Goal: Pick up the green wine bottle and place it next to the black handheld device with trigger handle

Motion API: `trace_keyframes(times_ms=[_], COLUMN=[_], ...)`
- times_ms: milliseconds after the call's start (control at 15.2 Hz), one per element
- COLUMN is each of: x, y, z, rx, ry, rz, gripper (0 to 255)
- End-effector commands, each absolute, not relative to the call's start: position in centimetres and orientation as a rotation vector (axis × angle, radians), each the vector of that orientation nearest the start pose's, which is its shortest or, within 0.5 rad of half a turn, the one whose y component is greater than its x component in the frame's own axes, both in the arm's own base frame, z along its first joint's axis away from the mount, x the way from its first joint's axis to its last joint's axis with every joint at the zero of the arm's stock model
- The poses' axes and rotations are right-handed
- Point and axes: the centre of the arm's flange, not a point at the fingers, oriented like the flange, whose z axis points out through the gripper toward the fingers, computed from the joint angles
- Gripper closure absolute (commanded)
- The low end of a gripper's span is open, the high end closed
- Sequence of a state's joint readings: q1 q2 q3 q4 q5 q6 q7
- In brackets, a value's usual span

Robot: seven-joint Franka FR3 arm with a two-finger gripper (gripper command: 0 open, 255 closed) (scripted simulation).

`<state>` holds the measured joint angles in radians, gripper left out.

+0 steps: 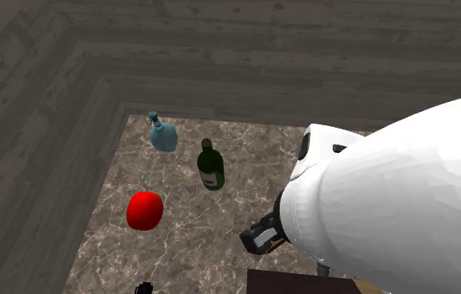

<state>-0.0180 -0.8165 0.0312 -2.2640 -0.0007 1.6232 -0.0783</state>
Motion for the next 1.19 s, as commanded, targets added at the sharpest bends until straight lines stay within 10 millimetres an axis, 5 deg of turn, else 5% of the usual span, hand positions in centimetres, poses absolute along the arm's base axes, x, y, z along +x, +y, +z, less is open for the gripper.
trace_keyframes(times_ms=[0, 1122], x=[30.3, 49.9], y=[0.8, 3.2], z=[64.8, 54.5], rx=[-3.157, -3.147], ry=[-0.132, -0.337], rz=[-0.276, -0.282], gripper=[0, 0])
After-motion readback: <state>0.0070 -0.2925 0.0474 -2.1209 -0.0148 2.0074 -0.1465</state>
